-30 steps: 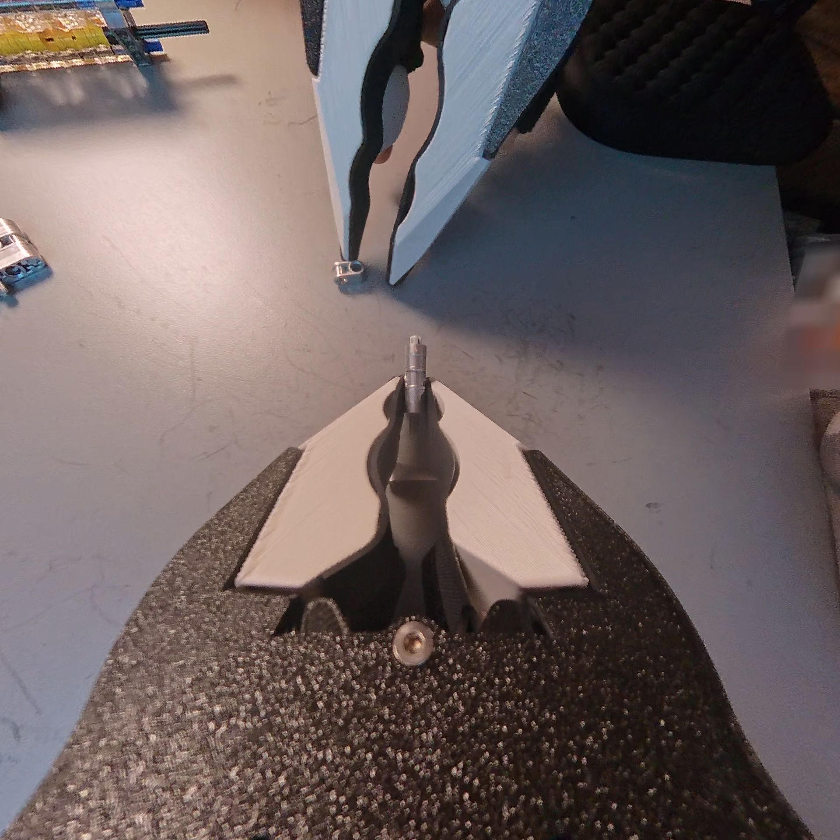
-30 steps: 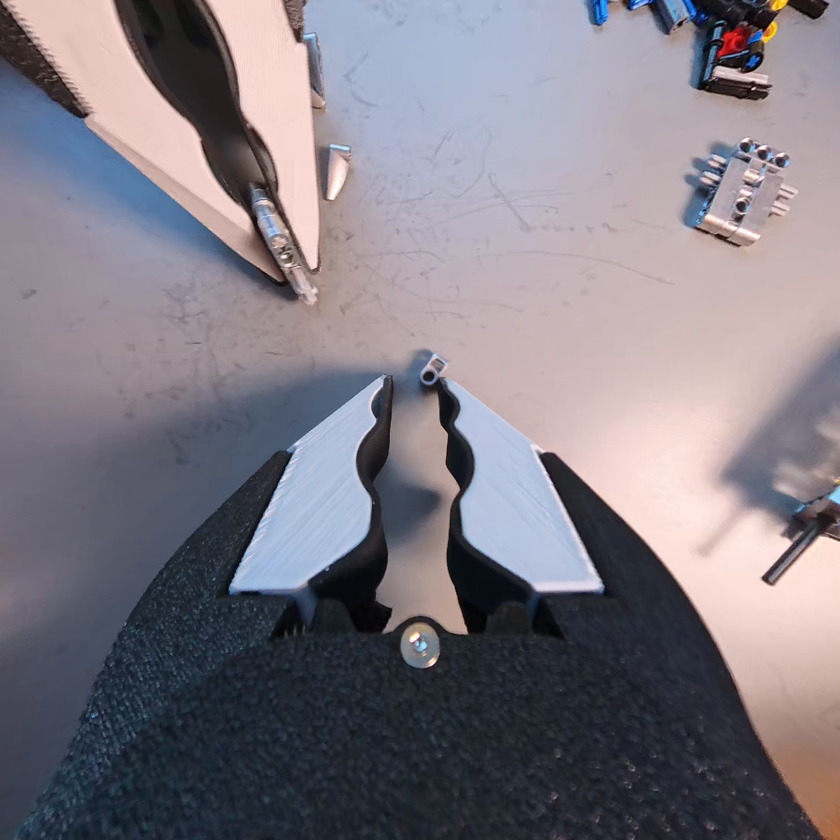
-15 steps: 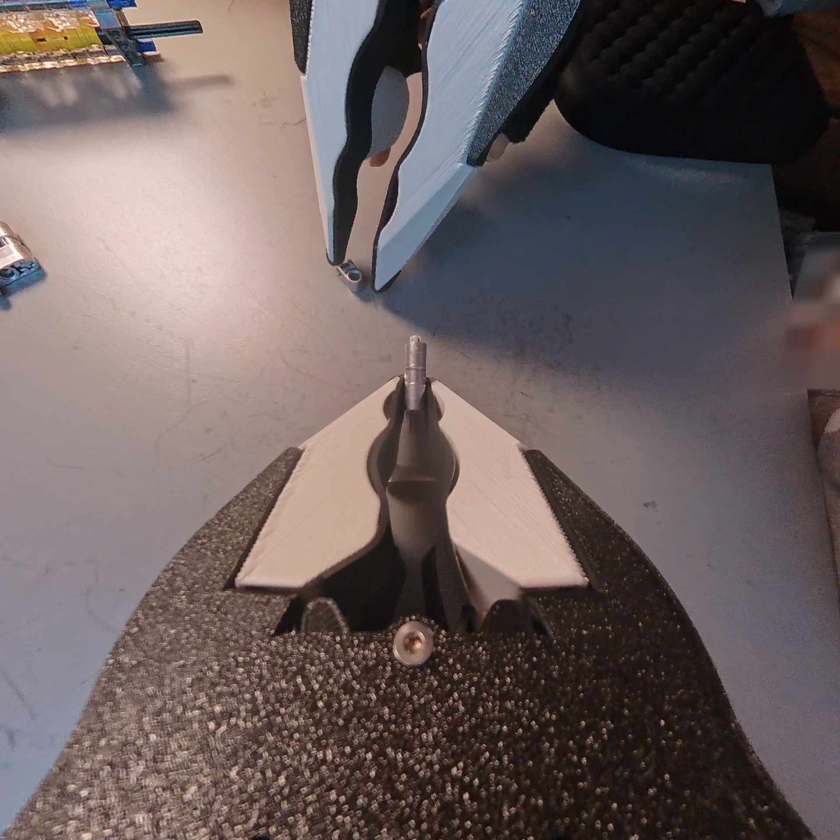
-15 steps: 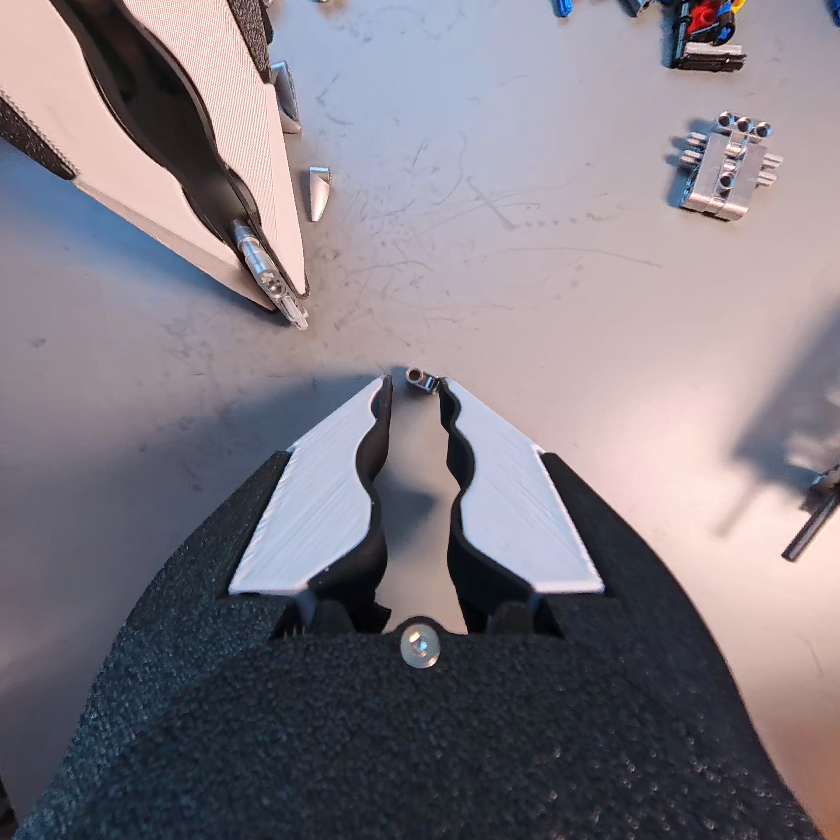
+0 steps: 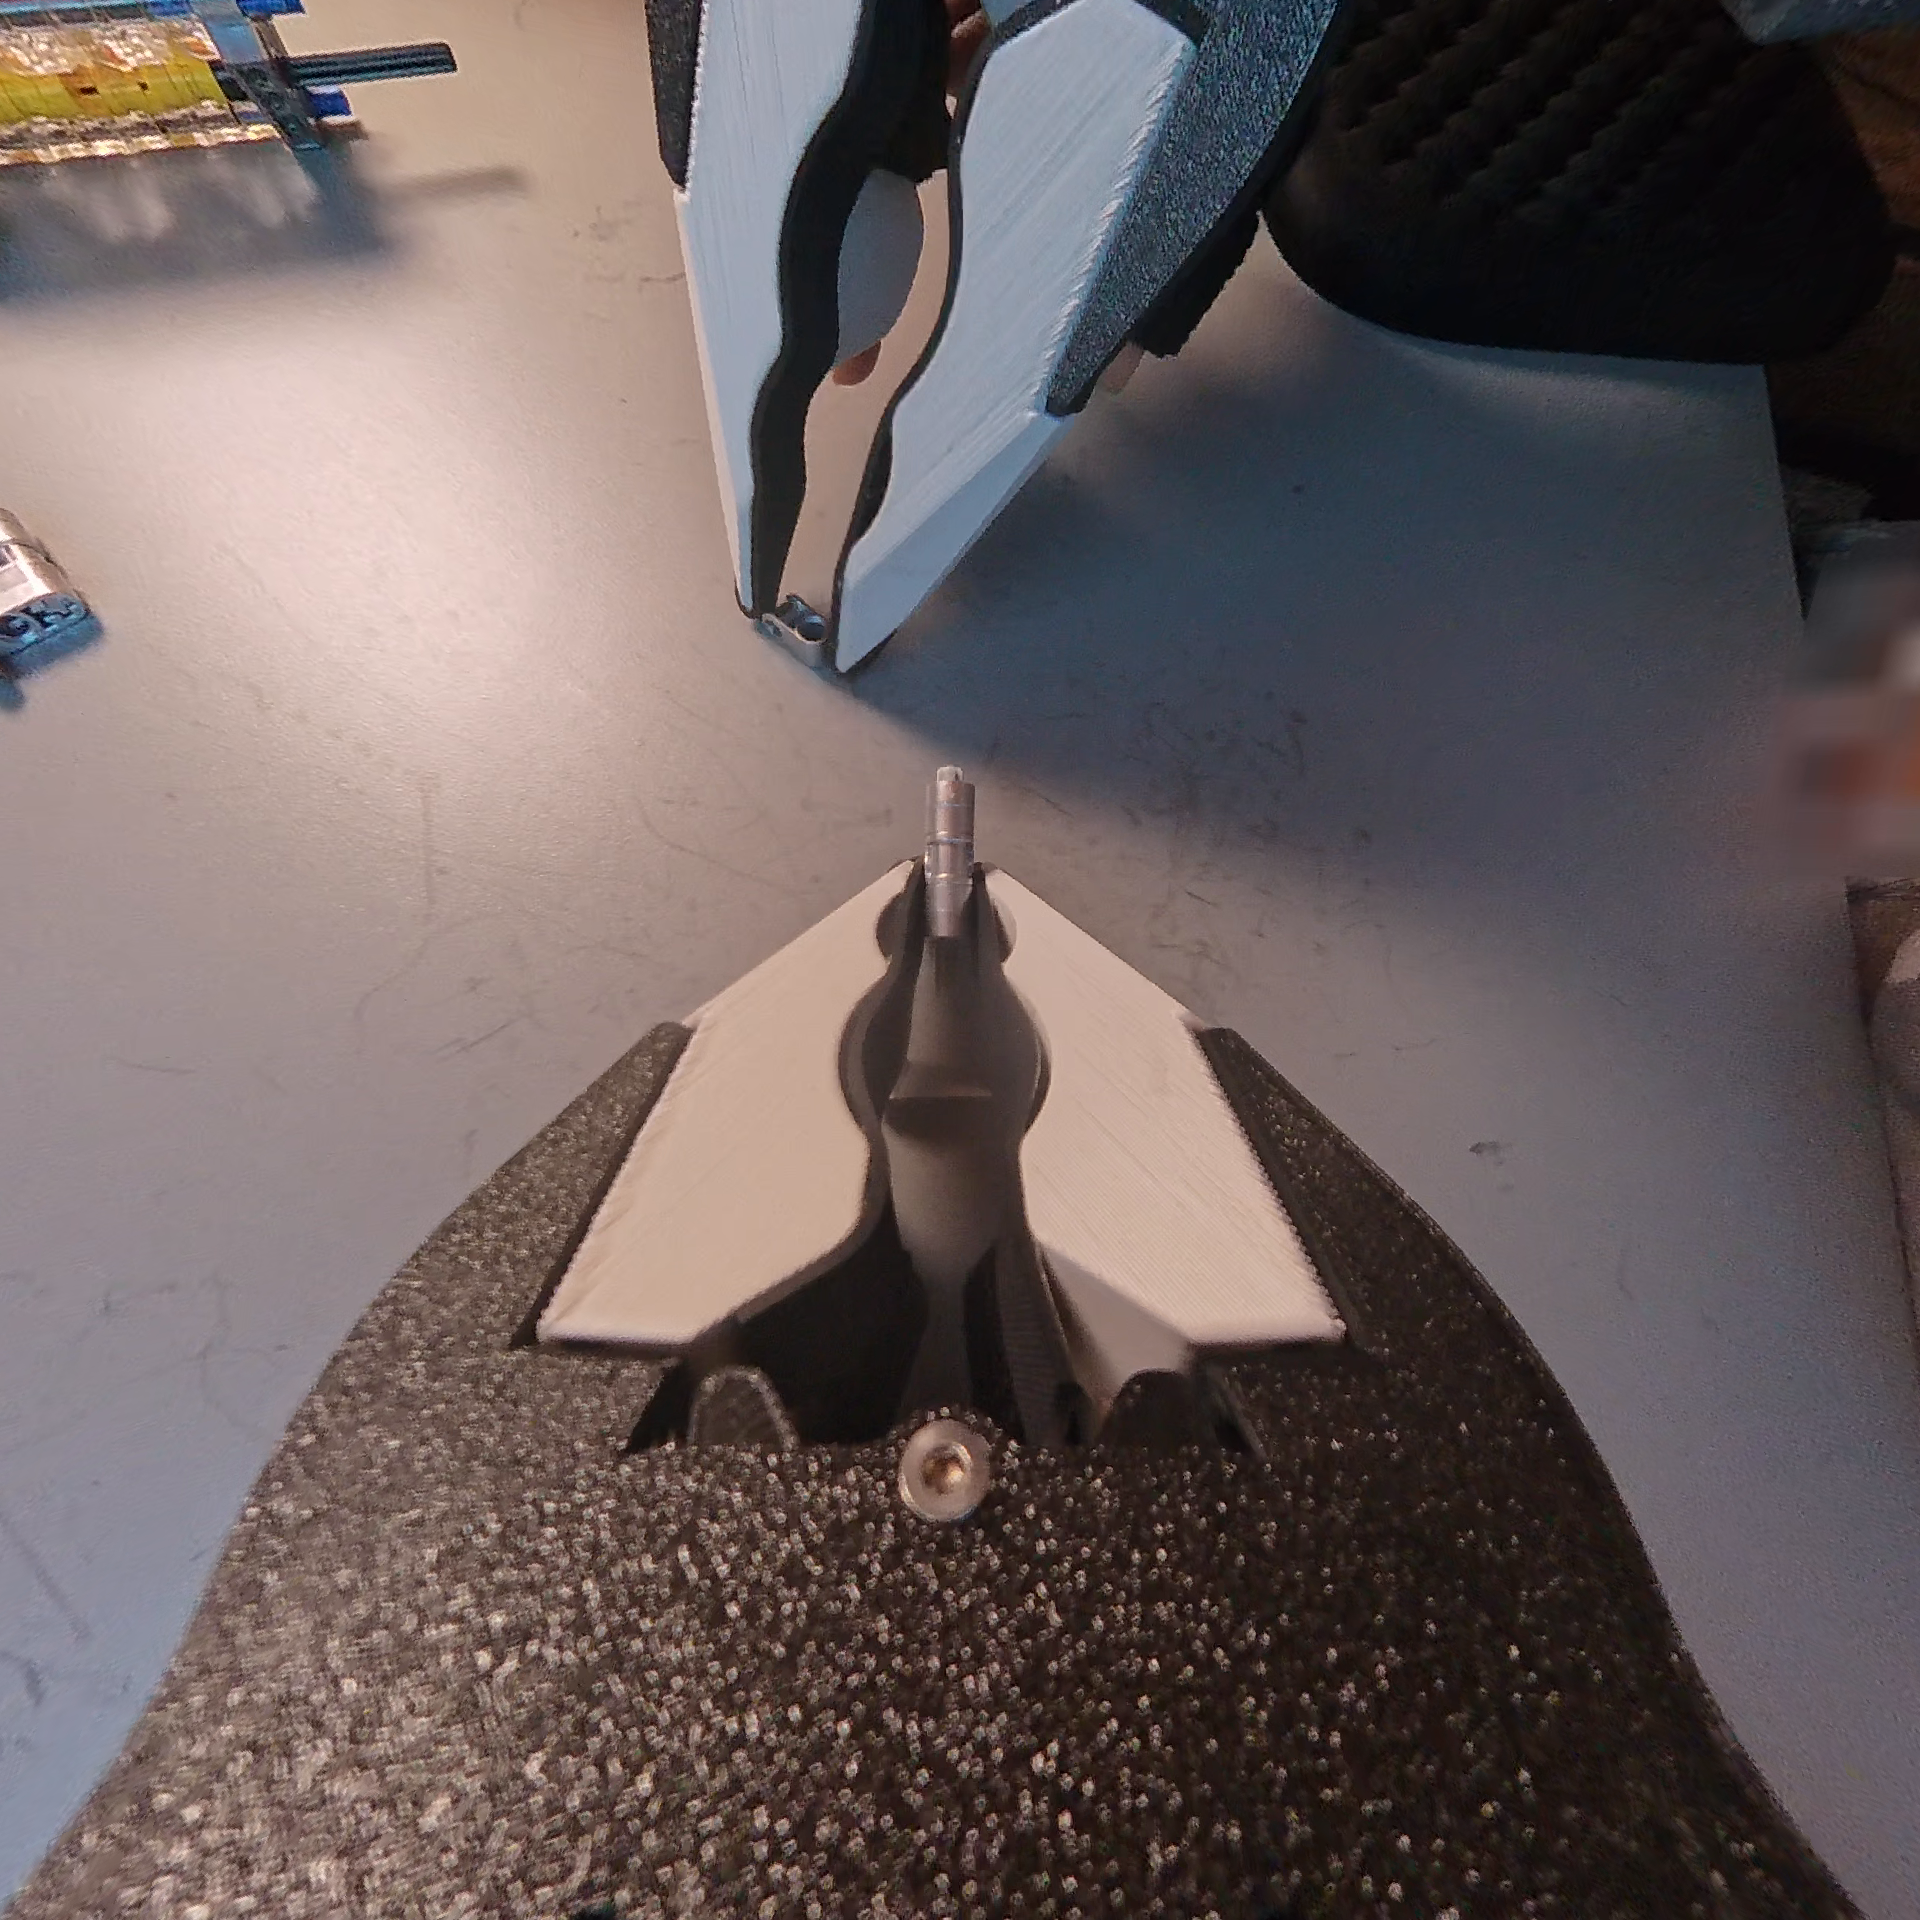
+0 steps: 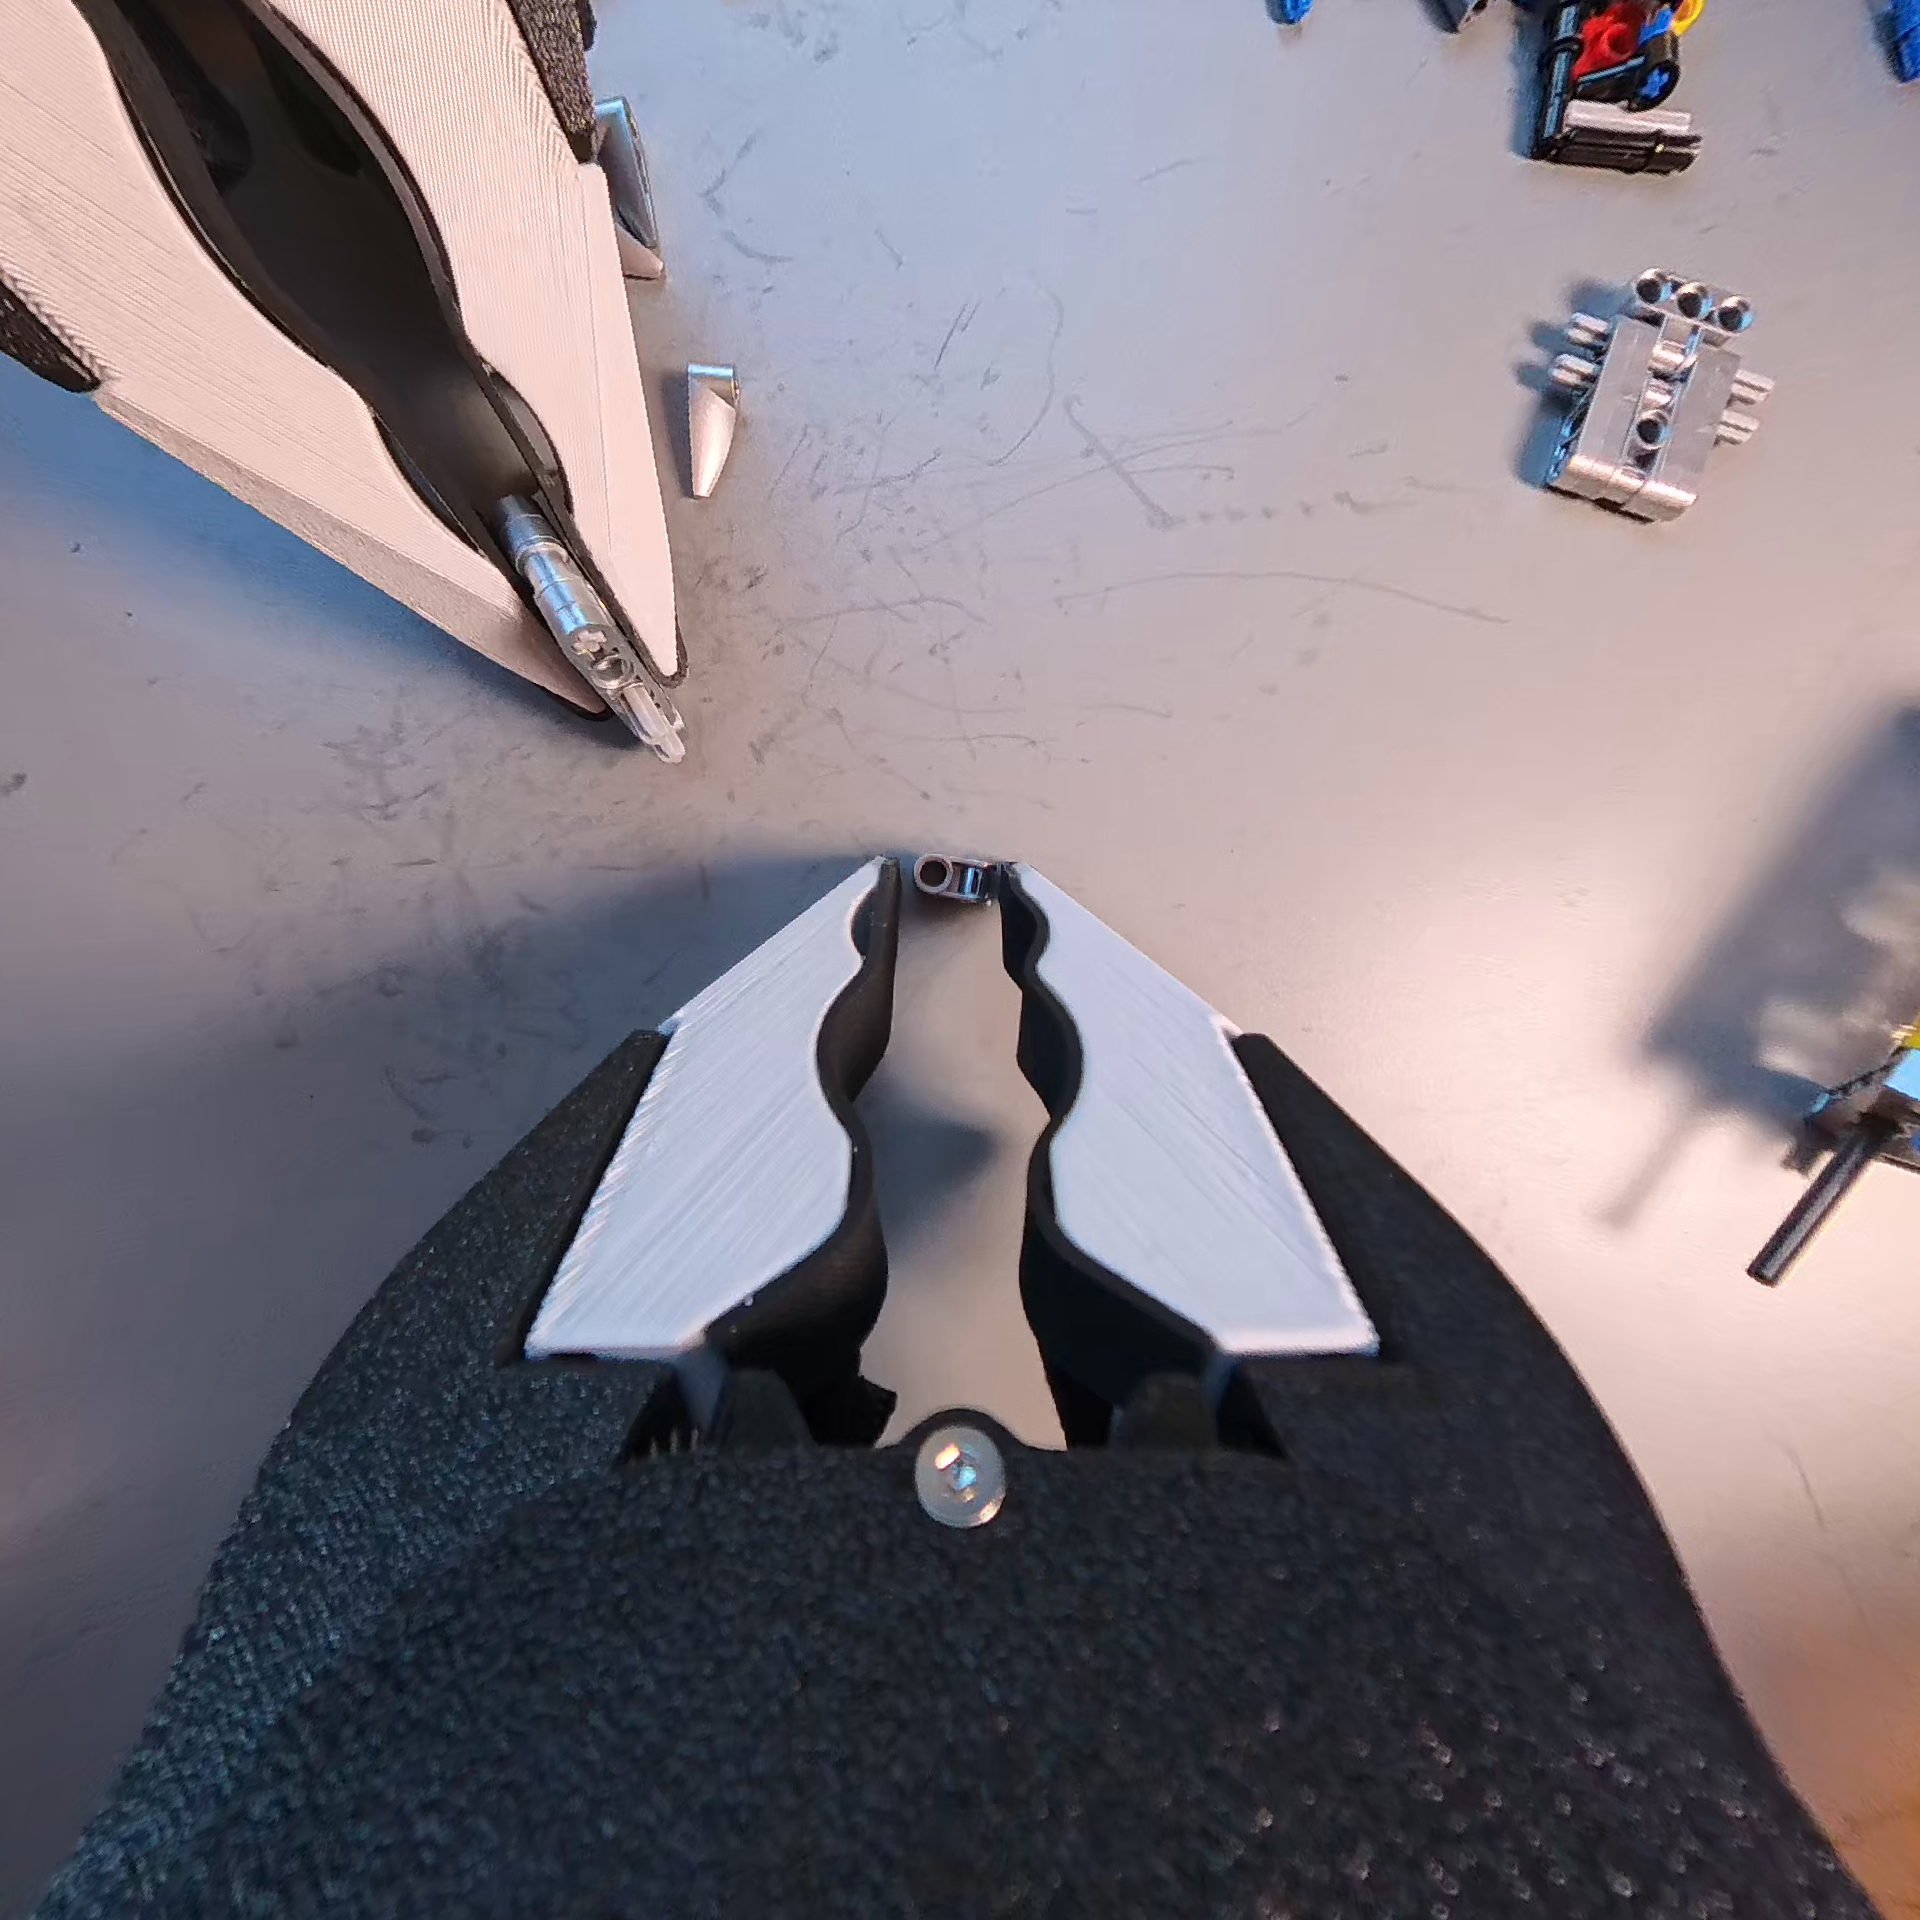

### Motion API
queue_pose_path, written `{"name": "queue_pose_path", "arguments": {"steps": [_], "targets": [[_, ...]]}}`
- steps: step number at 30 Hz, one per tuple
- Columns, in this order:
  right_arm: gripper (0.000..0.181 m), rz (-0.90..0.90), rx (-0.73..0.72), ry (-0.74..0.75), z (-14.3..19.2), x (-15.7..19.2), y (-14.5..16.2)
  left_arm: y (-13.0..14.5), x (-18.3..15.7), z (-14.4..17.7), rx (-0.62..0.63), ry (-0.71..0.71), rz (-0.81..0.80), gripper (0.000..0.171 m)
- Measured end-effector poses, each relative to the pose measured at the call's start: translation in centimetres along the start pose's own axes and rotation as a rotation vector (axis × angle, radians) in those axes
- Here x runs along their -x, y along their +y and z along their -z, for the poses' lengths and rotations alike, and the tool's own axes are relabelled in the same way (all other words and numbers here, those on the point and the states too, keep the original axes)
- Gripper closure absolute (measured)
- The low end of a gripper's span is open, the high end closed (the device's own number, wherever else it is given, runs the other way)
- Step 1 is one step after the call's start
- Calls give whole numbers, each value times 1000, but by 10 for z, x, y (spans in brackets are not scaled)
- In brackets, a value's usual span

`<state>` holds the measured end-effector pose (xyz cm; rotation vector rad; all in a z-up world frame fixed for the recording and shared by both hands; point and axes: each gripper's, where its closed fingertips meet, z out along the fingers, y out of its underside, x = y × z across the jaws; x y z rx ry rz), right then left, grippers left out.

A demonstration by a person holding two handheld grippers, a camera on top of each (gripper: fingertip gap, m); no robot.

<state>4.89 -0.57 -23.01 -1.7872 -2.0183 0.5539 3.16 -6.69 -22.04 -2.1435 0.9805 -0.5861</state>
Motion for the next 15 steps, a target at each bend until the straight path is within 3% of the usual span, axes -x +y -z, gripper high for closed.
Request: {"name": "queue_pose_path", "arguments": {"steps": [15], "targets": [[167, 45, -14, 33, 0, -1, 0, 1, -2, -2, -3, 12, 4, 166]]}}
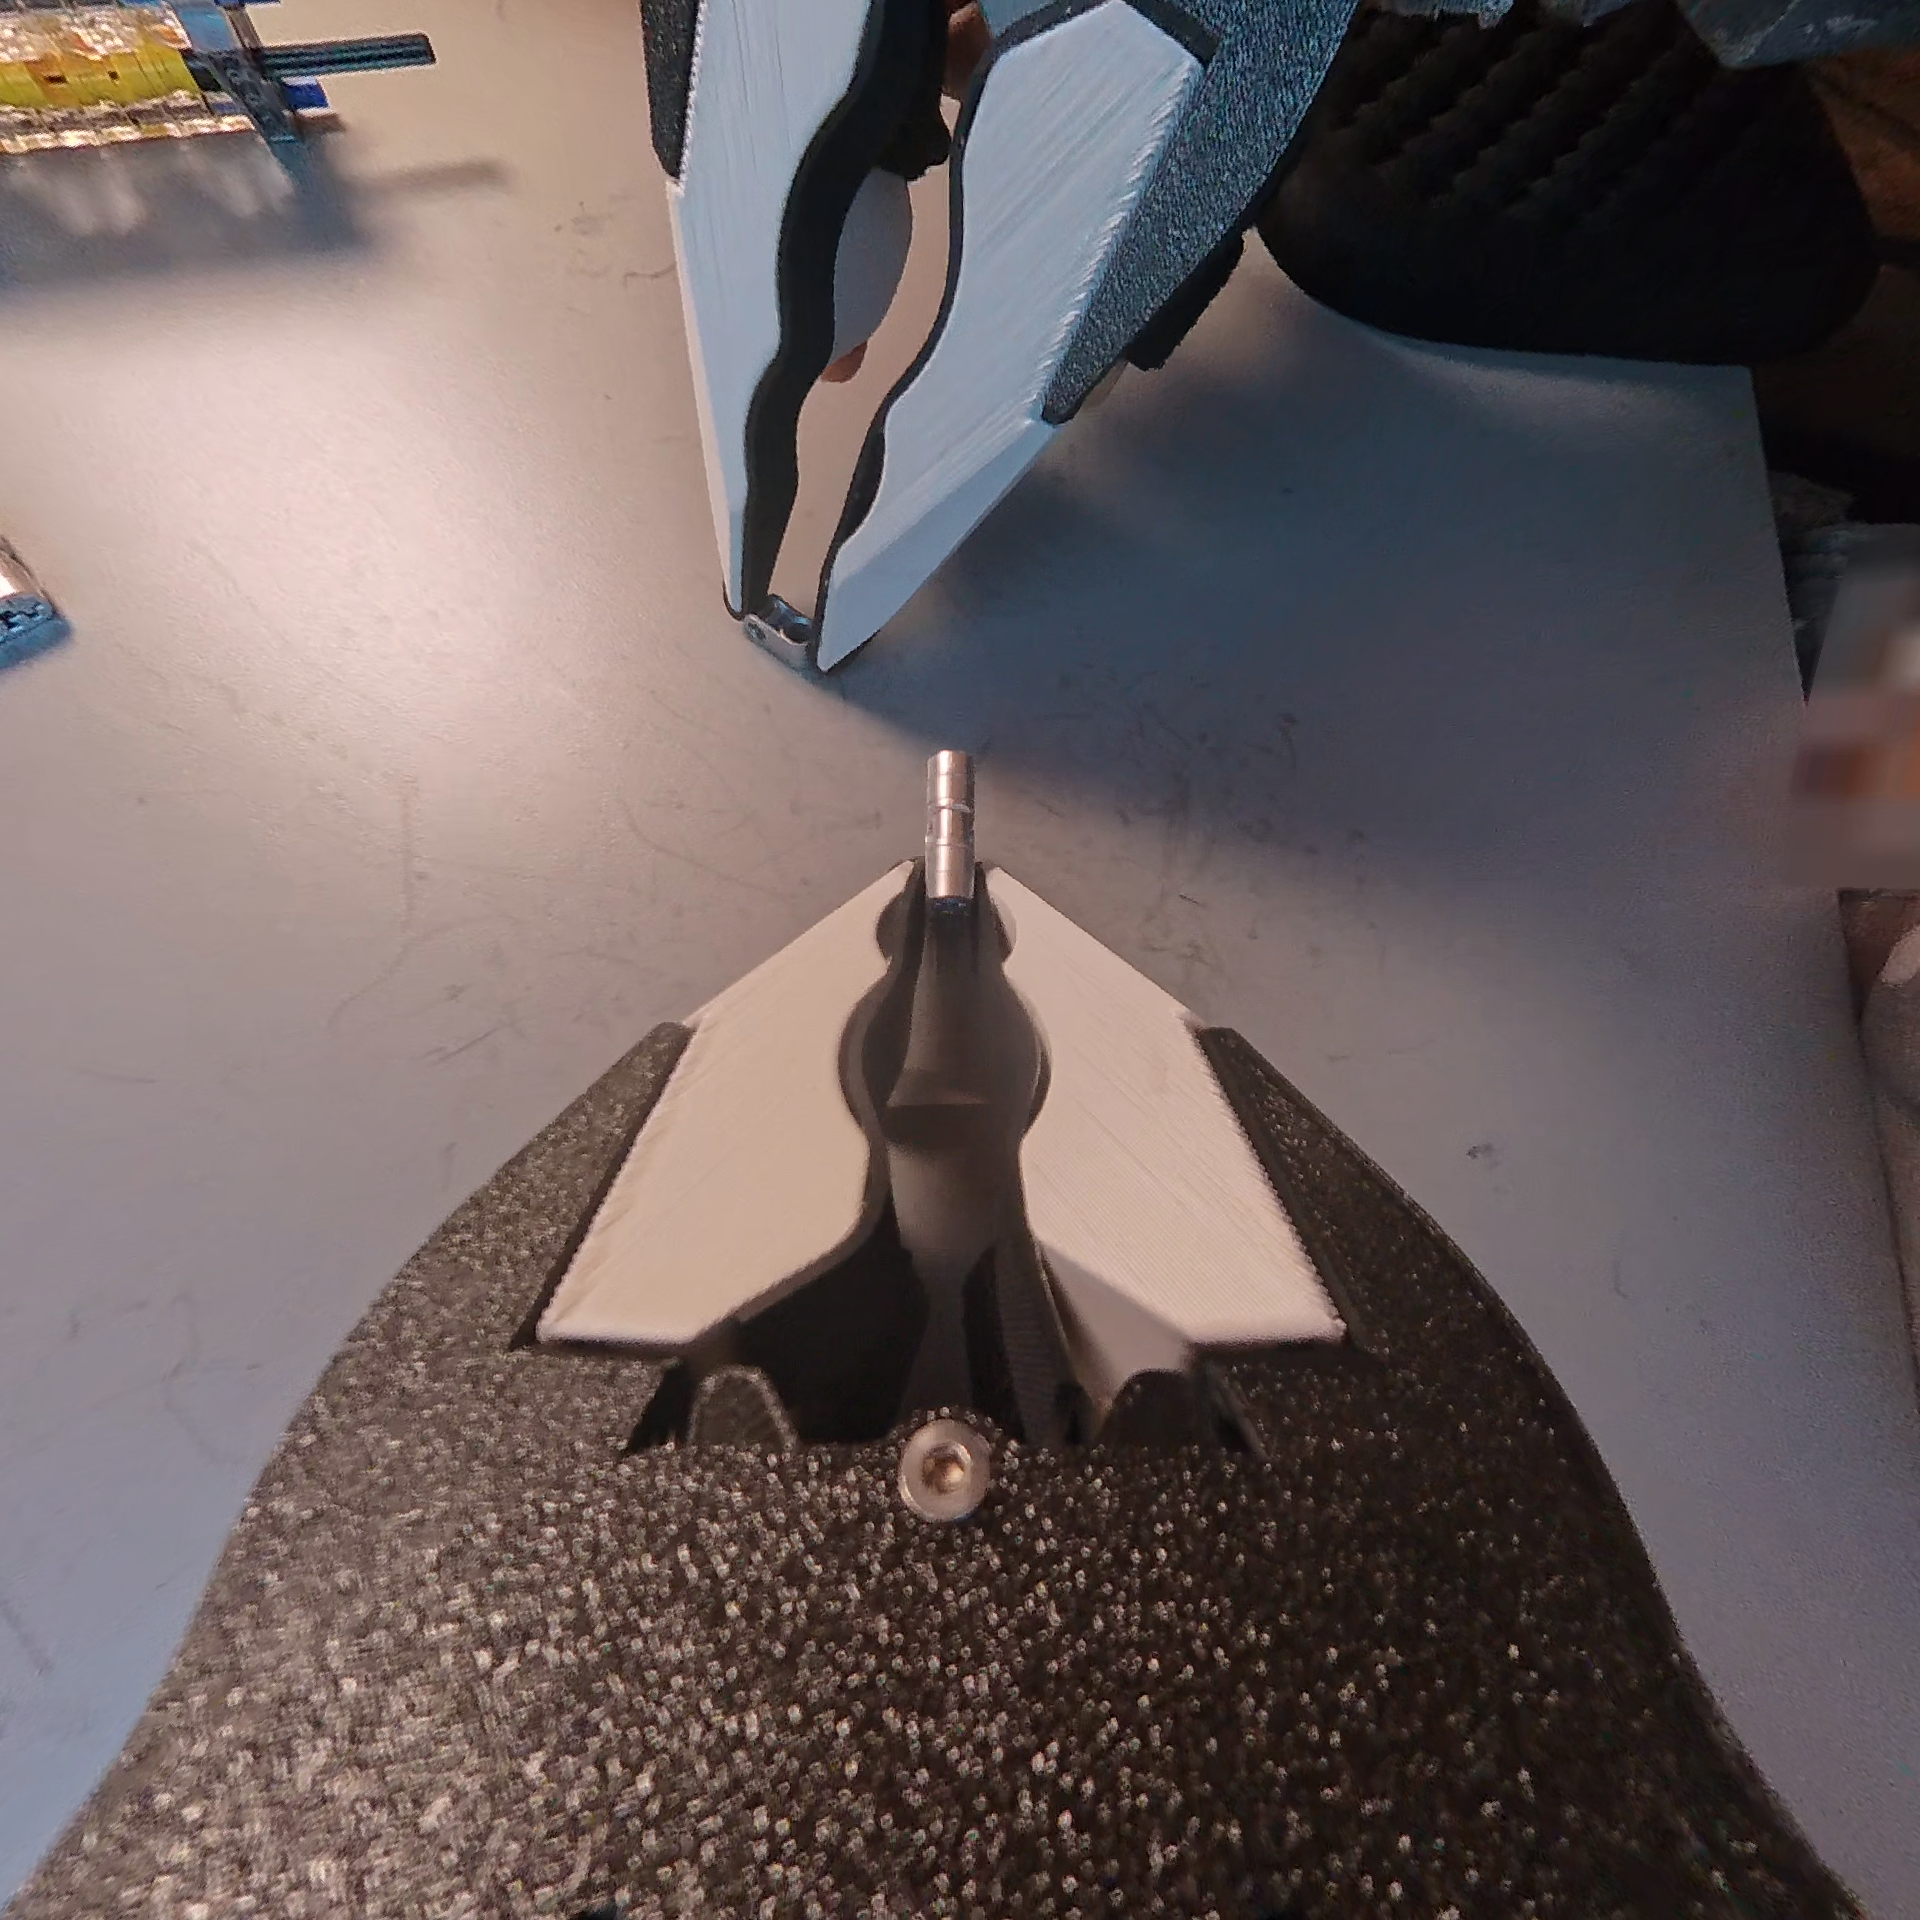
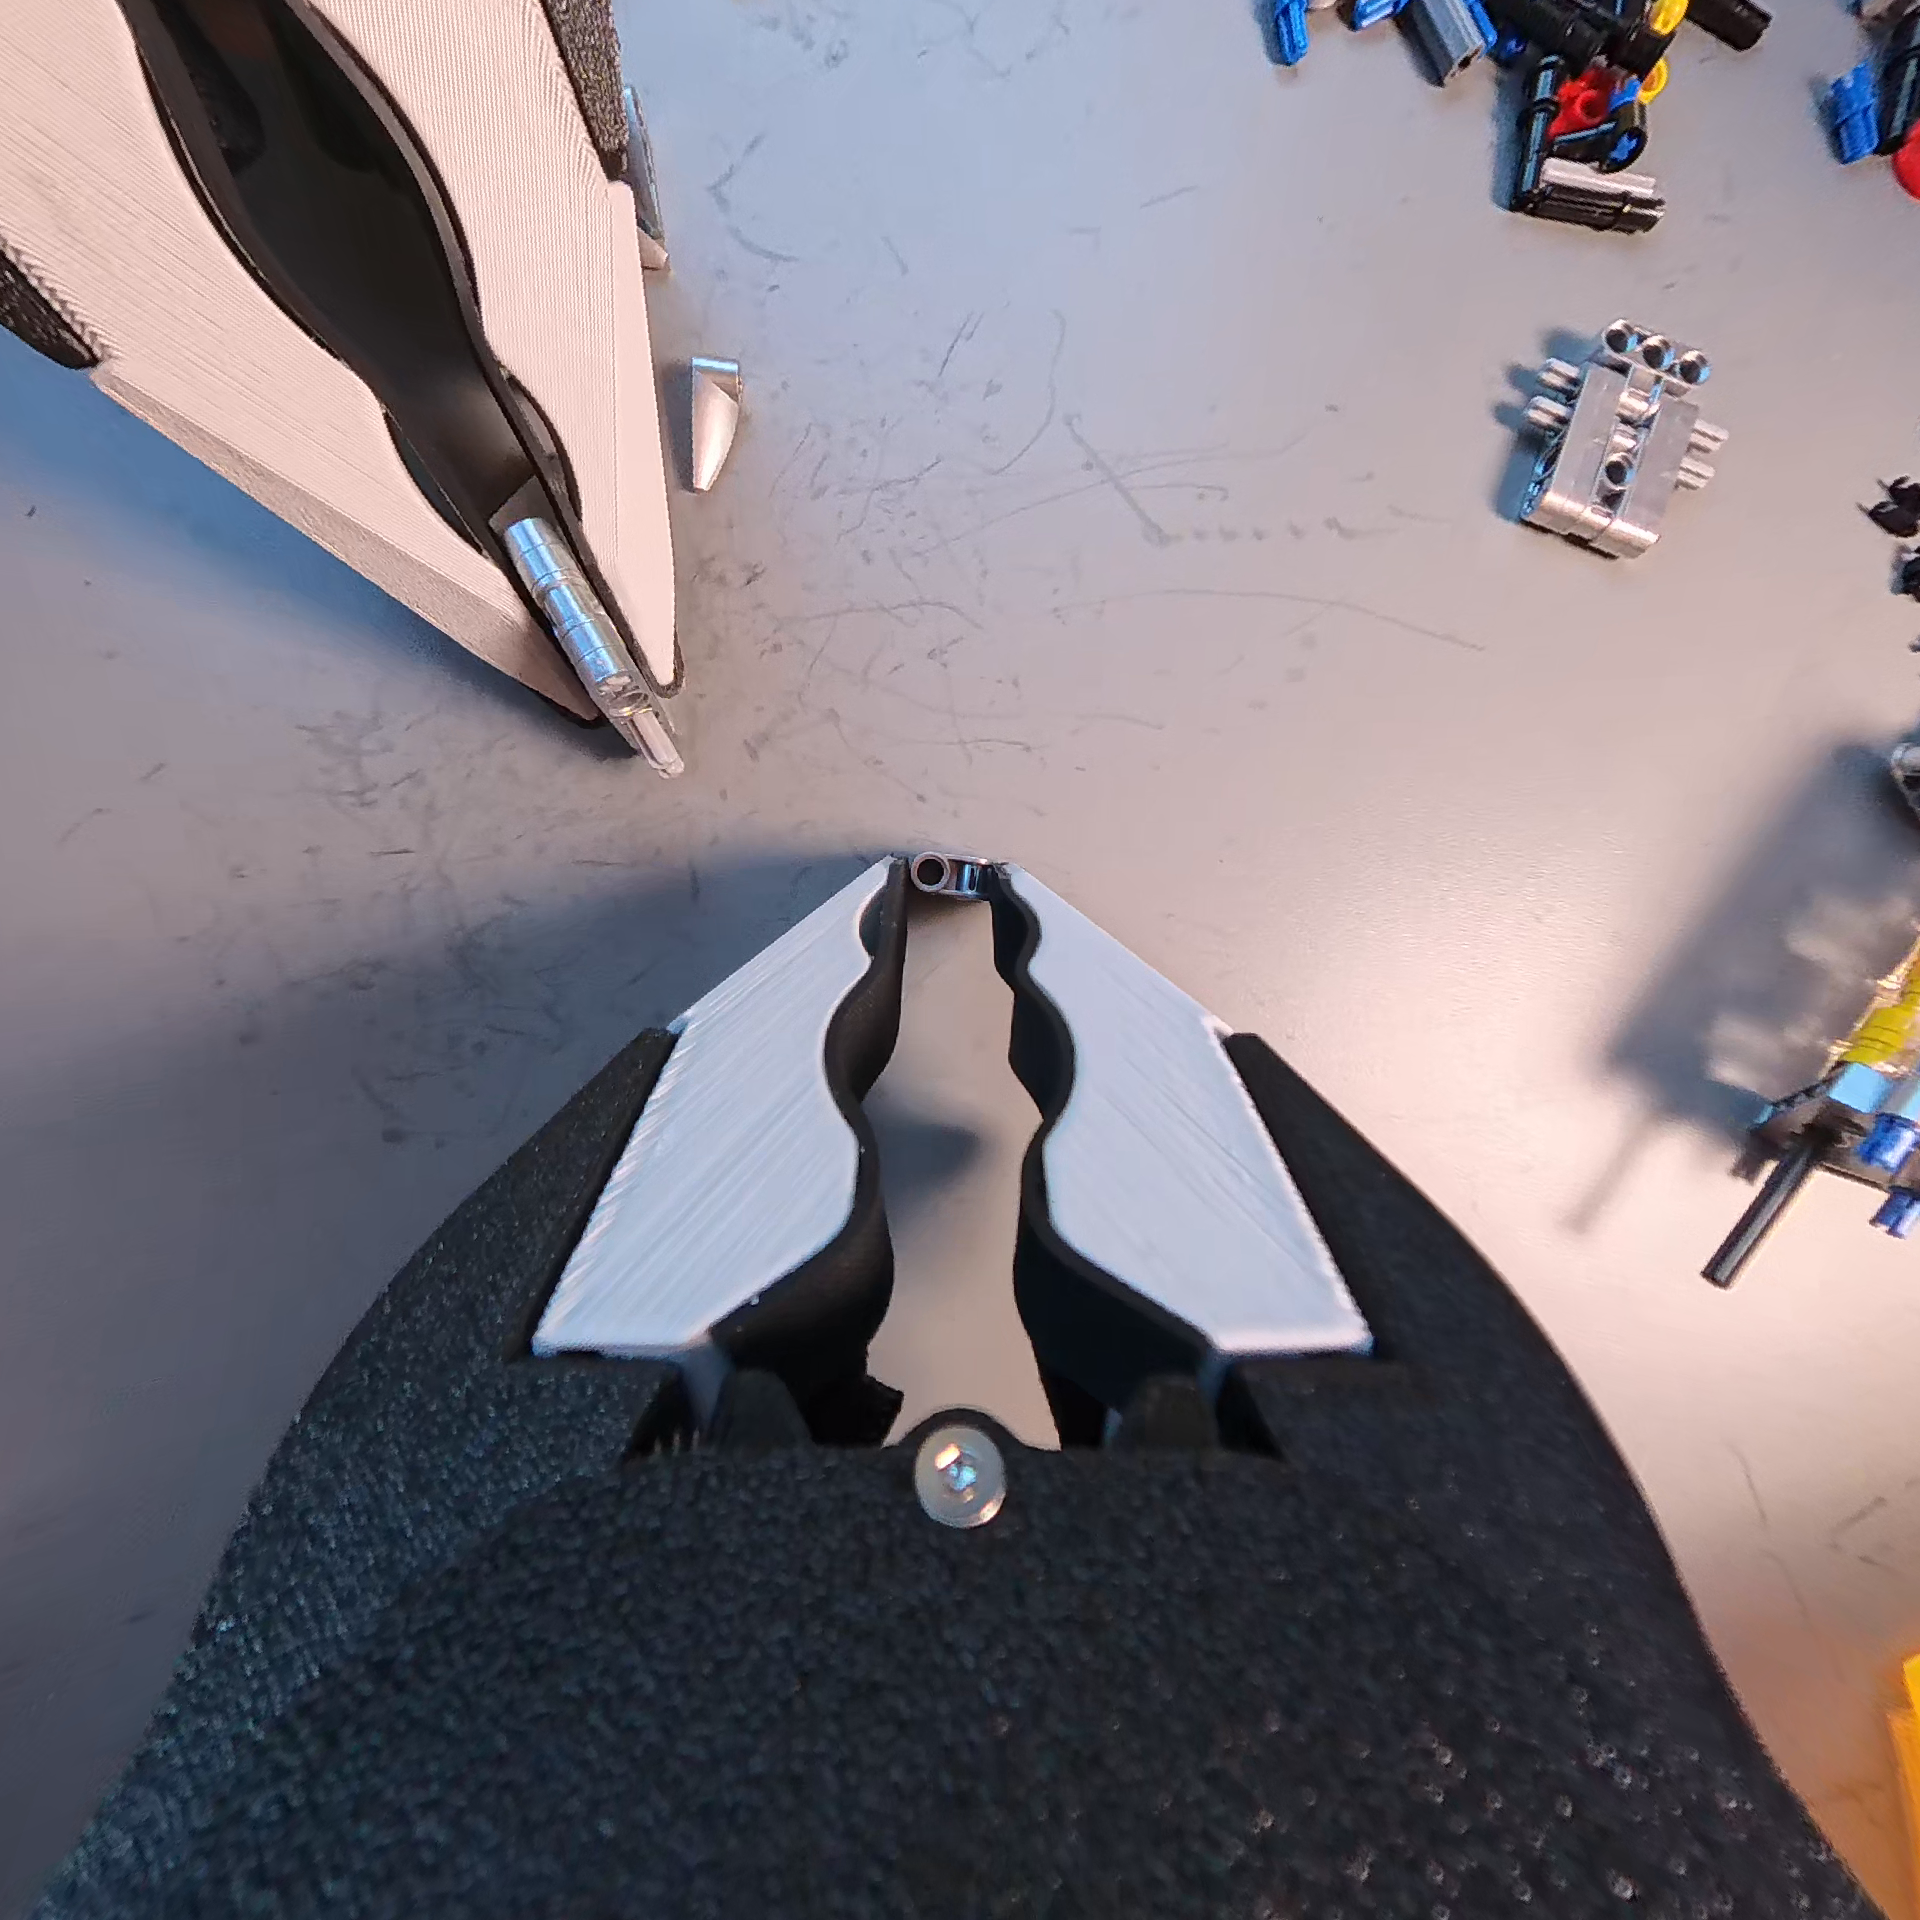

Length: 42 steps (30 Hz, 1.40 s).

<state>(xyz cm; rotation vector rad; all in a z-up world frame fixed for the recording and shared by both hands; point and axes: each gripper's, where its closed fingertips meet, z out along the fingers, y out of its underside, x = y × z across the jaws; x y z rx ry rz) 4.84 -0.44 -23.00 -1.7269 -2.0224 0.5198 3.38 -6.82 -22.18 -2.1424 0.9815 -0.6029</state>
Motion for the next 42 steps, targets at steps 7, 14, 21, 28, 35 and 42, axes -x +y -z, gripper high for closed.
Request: {"name": "queue_pose_path", "arguments": {"steps": [7, 14, 21, 28, 35, 42], "targets": [[167, 4, -71, -23, 6, 2, -3, -4, 3, 3, -24, -21, -10, 166], [166, 121, -415, -144, 47, 24, -39, -39, -12, 27, -267, 209, 169, 166], [166, 179, -685, -351, 95, 59, -73, -71, -28, 66, -512, 588, 410, 166], [167, 180, -781, -399, 112, 65, -85, -84, -37, 80, -603, 832, 579, 166], [167, 182, -806, -416, 116, 65, -88, -88, -39, 83, -621, 896, 628, 166], [167, 169, -810, -434, 115, 64, -89, -88, -38, 82, -615, 899, 647, 166]]}}
